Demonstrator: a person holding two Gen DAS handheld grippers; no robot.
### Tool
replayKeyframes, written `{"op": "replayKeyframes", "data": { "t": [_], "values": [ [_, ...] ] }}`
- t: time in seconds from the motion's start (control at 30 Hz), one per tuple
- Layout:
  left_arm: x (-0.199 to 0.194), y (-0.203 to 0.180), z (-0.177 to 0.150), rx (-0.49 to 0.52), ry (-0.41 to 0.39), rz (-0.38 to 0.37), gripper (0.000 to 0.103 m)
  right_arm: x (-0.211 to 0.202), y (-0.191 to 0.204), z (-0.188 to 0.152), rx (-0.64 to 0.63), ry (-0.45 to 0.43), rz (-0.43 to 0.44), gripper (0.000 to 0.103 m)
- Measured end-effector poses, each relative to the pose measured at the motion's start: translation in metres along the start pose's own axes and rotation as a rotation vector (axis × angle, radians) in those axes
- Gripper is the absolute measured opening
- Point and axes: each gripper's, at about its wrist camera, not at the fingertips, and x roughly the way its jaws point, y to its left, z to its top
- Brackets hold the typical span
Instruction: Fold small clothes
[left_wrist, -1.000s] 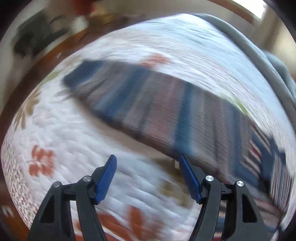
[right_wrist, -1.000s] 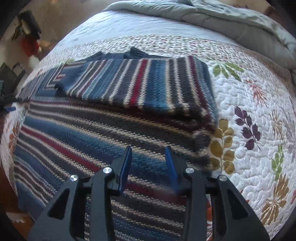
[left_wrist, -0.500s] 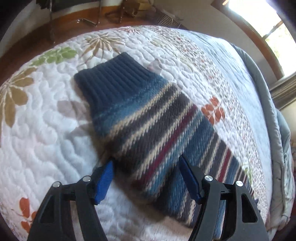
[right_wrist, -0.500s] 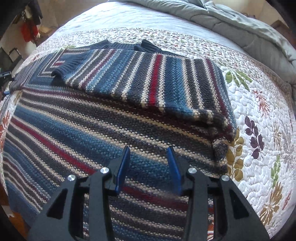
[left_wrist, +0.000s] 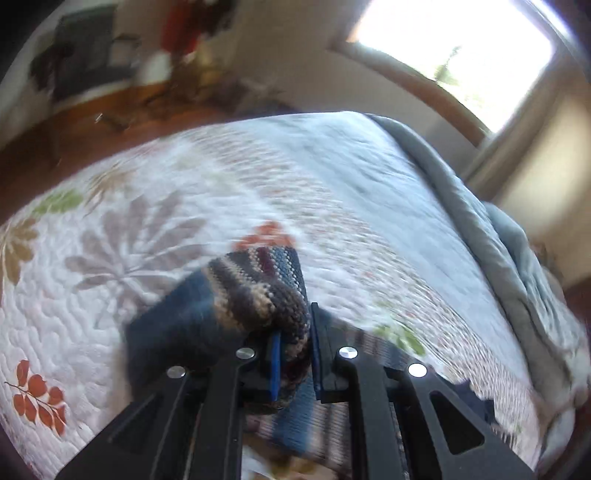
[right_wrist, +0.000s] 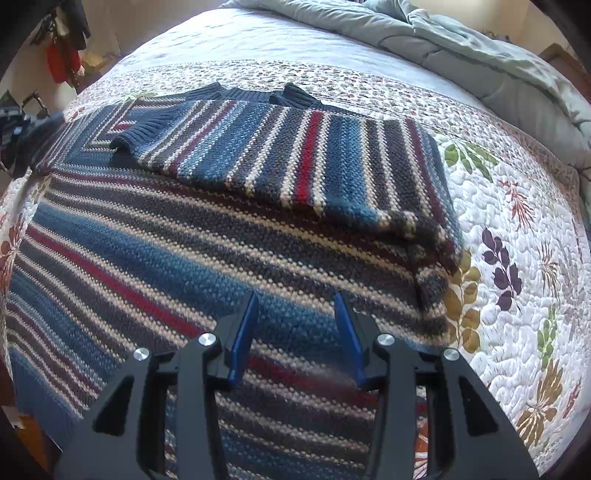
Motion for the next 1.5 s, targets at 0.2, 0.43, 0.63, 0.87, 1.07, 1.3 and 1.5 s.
{"op": "replayKeyframes", "data": {
  "t": [0.2, 0.43, 0.63, 0.87, 1.07, 1.3, 1.5],
  "values": [
    [-0.025, -0.124, -0.047, 0.212, 0.002, -0.150, 0.013, -0.010, -0.015, -0.015, 0.021, -0.018, 0.011, 0.044],
    [-0.020, -0.240, -0.131, 0.381, 0.084, -0.294, 0.013, -0.019, -0.037, -0.032, 0.043, -0.042, 0.028, 0.044],
    [0.027, -0.282, -0.195, 0.425, 0.254, -0.283, 0.015, -0.020, -0.048, -0.040, 0.055, -0.045, 0.044, 0.047],
    [0.022, -0.266, -0.230, 0.501, 0.431, -0.247, 0.038, -0.020, -0.050, -0.045, 0.046, -0.026, 0.051, 0.049],
    [-0.036, -0.212, -0.212, 0.525, 0.372, -0.125, 0.062, -0.020, -0.043, -0.042, 0.066, 0.000, 0.104, 0.049],
    [-0.026, -0.142, -0.208, 0.409, 0.385, 0.083, 0.062, -0.011, -0.010, -0.029, 0.045, 0.063, 0.180, 0.049],
    [-0.007, -0.113, -0.226, 0.430, 0.462, 0.064, 0.065, 0.022, 0.018, -0.031, 0.015, 0.164, 0.122, 0.053]
  ]
}}
